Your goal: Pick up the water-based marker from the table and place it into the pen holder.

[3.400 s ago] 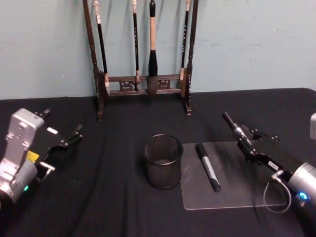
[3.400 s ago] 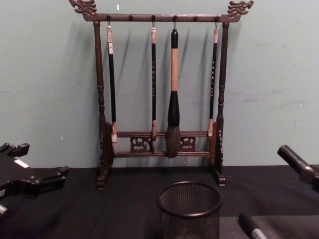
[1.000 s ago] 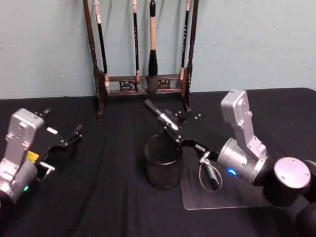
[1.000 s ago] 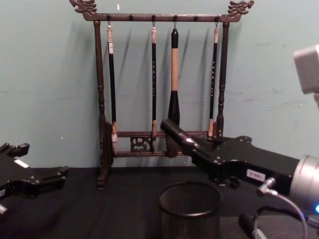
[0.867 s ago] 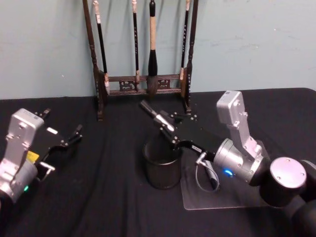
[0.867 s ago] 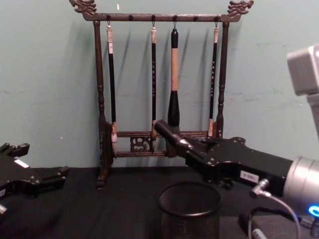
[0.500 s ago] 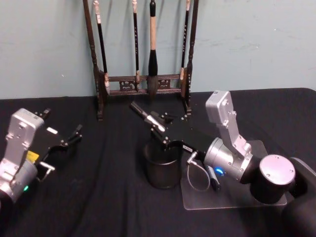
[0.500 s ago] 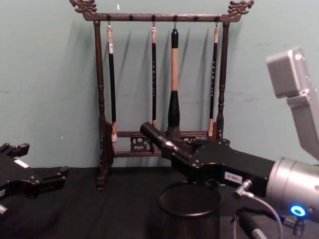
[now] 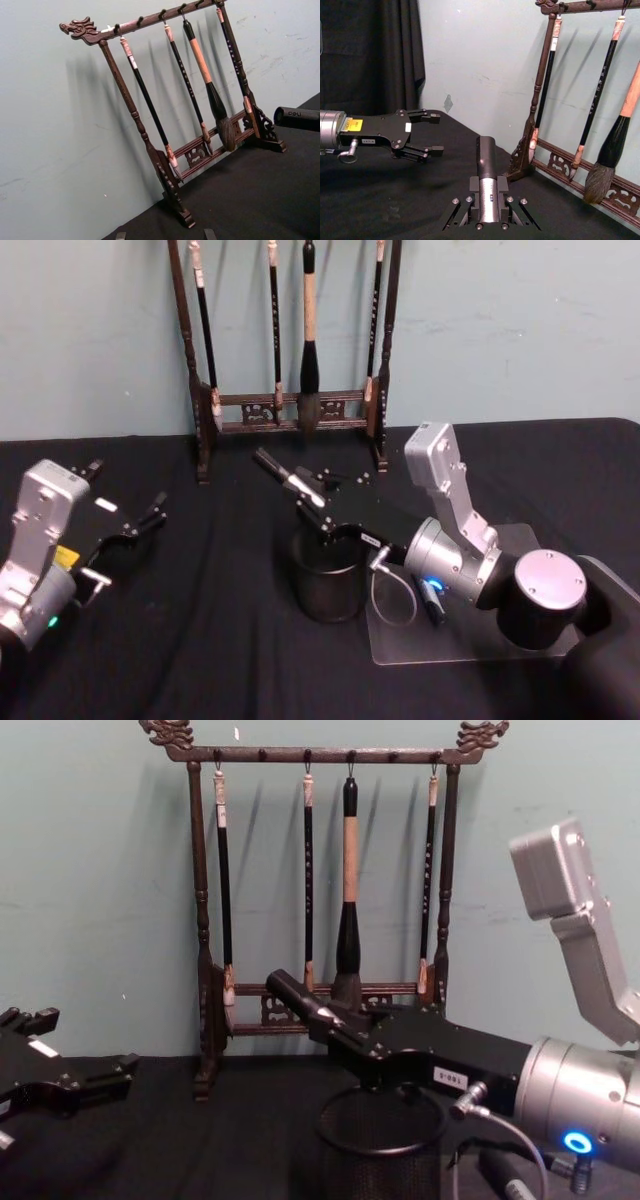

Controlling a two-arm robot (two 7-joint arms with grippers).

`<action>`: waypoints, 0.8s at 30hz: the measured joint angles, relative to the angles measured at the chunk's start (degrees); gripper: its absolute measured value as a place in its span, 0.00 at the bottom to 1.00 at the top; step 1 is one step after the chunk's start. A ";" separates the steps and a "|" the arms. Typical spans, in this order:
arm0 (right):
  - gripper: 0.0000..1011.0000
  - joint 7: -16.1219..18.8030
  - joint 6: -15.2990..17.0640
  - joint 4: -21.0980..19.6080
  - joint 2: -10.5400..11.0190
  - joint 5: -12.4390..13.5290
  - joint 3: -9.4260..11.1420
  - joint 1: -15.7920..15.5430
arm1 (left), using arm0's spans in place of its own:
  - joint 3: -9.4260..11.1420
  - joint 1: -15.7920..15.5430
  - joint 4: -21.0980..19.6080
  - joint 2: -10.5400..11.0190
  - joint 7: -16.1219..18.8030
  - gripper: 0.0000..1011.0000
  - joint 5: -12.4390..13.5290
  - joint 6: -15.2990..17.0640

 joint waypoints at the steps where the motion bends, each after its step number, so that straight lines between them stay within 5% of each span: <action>1: 0.20 0.00 0.00 0.00 0.00 0.00 0.00 0.00 | 0.00 0.00 0.00 0.00 0.00 1.00 0.00 0.00; 6: 0.23 -0.04 0.03 -0.15 0.06 0.00 0.07 -0.10 | 0.00 0.00 0.00 0.00 0.00 1.00 0.00 0.00; 24: 0.80 -0.14 0.05 -0.33 0.15 0.02 0.19 -0.22 | 0.00 0.00 0.00 0.00 0.00 1.00 0.00 0.00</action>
